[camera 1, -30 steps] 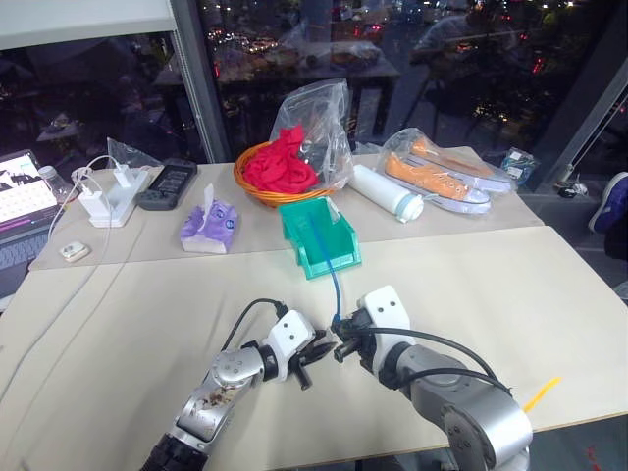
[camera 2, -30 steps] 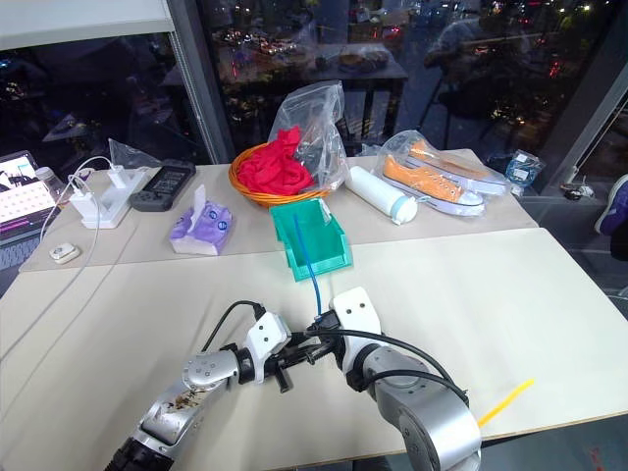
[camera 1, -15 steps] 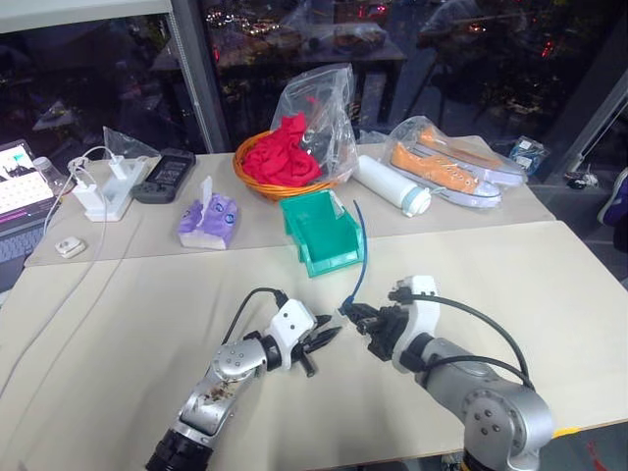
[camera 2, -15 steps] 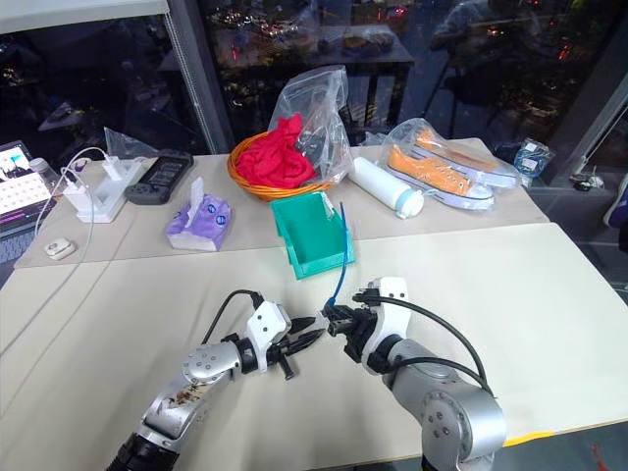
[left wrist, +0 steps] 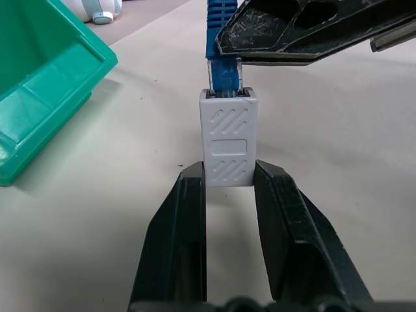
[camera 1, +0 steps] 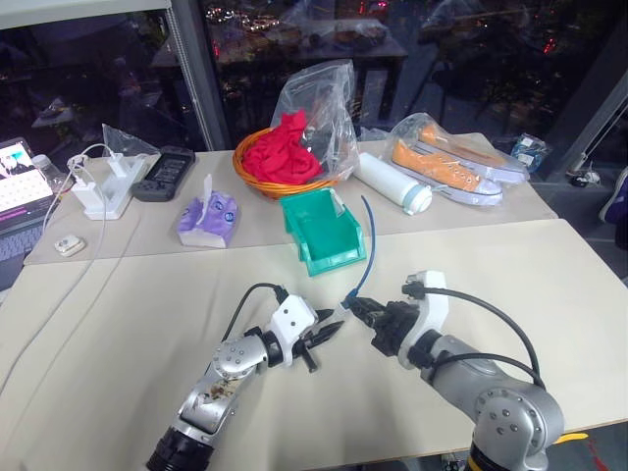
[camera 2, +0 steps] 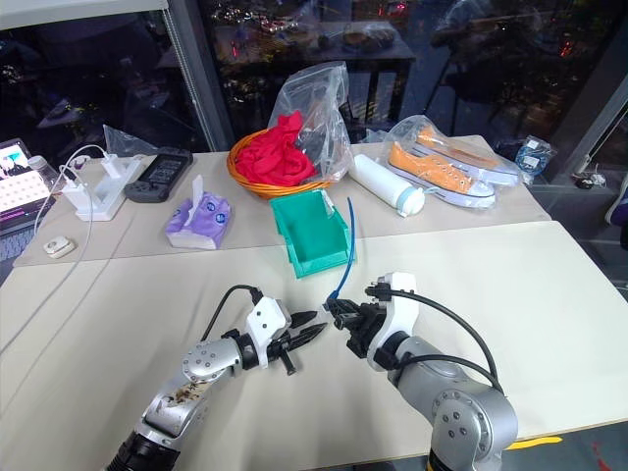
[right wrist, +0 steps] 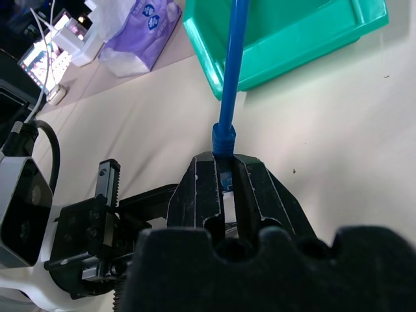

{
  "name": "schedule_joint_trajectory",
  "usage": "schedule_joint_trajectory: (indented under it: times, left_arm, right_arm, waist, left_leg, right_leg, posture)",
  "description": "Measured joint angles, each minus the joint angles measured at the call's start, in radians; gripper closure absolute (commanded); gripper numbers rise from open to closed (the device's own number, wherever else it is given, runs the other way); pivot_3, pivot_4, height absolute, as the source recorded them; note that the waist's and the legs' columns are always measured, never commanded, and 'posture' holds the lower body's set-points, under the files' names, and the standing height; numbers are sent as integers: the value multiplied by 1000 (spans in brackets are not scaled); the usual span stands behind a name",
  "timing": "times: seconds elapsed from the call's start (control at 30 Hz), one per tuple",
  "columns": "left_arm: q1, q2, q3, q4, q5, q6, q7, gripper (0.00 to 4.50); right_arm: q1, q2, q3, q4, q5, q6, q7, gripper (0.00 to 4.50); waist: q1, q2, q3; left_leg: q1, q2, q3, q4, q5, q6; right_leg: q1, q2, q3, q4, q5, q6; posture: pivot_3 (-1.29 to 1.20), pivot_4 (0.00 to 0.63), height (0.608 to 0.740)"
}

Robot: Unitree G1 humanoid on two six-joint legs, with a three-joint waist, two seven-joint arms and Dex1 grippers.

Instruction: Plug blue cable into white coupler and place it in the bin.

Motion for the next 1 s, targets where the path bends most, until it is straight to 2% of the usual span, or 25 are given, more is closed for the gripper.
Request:
schedule_joint_trajectory:
  times: [0.2, 0.27, 0.3, 0.4, 0.43, 0.47, 0.53, 0.57, 0.6, 0.8, 0.97, 1.0]
  left_arm:
    - [-8, -4, 14, -3, -9, -1, 2, 3894]
    - [-5, -5, 13, -1, -9, -1, 2, 3894]
    - [1, -2, 4, 8, -7, 3, -2, 3894]
    - [17, 0, -22, 38, 6, 6, -6, 3894]
    - [17, 0, -22, 38, 6, 6, -6, 3894]
    - [17, 1, -22, 38, 6, 6, -6, 3894]
    - [17, 1, -21, 40, 8, 6, -4, 3894]
    - [17, 1, -20, 40, 8, 6, -3, 3894]
    - [17, 1, -21, 40, 8, 6, -3, 3894]
    - [18, -3, -23, 39, 8, 6, -2, 3894]
    - [19, -4, -22, 39, 8, 6, 0, 3894]
    - [19, -4, -23, 39, 8, 6, 0, 3894]
  right_arm:
    - [-46, -75, 46, 2, -1, 0, -2, 4500]
    - [-47, -116, 81, 2, -8, -1, -2, 3499]
    - [-51, -133, 105, -1, -10, -14, 1, 3357]
    - [-53, -213, 229, -8, -57, -68, 0, 2148]
    - [-46, -213, 242, -7, -64, -76, -1, 1935]
    - [-38, -212, 259, -6, -75, -94, -3, 1500]
    - [-29, -208, 288, 2, -91, -125, -10, 1035]
    - [-26, -208, 298, 7, -97, -134, -13, 530]
    - [-23, -207, 306, 19, -102, -137, -15, 322]
    - [-1, -208, 326, 57, -117, -138, -23, 322]
    - [15, -206, 318, 79, -118, -138, -25, 1703]
    - [15, -205, 312, 79, -119, -138, -27, 2153]
  waist:
    - [-3, 0, 0]
    - [-7, 0, 0]
    - [-8, 0, 0]
    - [-11, 0, 0]
    - [-10, 0, 0]
    - [-10, 0, 0]
    - [-11, 0, 0]
    - [-11, 0, 0]
    - [-11, 0, 0]
    - [-11, 0, 0]
    - [-11, 0, 0]
    - [-11, 0, 0]
  left_leg:
    - [0, 0, 0, 0, 0, 0]
    - [0, 0, 0, 0, 1, -2]
    - [0, 0, 1, 1, 1, -2]
    - [1, -1, 1, 1, 1, -2]
    - [1, -1, 1, 1, 1, -2]
    - [1, -1, 1, 1, 1, -2]
    - [1, -1, 1, 2, 1, -1]
    - [1, -1, 1, 3, 1, -1]
    - [1, -1, 1, 3, 1, -1]
    - [1, -1, 1, 4, 1, -1]
    - [1, -1, 1, 5, 1, -1]
    - [1, -1, 1, 5, 1, -1]
  right_leg:
    - [0, 0, 0, 0, 0, 0]
    - [0, 0, 0, 0, 0, 0]
    - [0, 0, 0, 0, 0, 0]
    - [1, 0, 0, 0, 0, 0]
    - [1, 0, 0, 0, 0, 0]
    - [1, 0, 0, 1, 1, 0]
    - [2, 0, 0, 1, 1, 0]
    - [2, 0, 0, 1, 1, 0]
    - [2, 0, 0, 1, 2, 0]
    - [2, 0, 0, 1, 2, 1]
    - [2, 0, 1, 2, 2, 0]
    - [2, 0, 0, 2, 2, 0]
  posture:
    - [0, 150, 732]
    - [0, 150, 732]
    - [0, 150, 732]
    - [0, 150, 732]
    - [0, 150, 732]
    - [0, 150, 732]
    - [0, 150, 732]
    - [0, 150, 732]
    - [0, 150, 732]
    - [0, 150, 732]
    - [0, 150, 732]
    - [0, 150, 732]
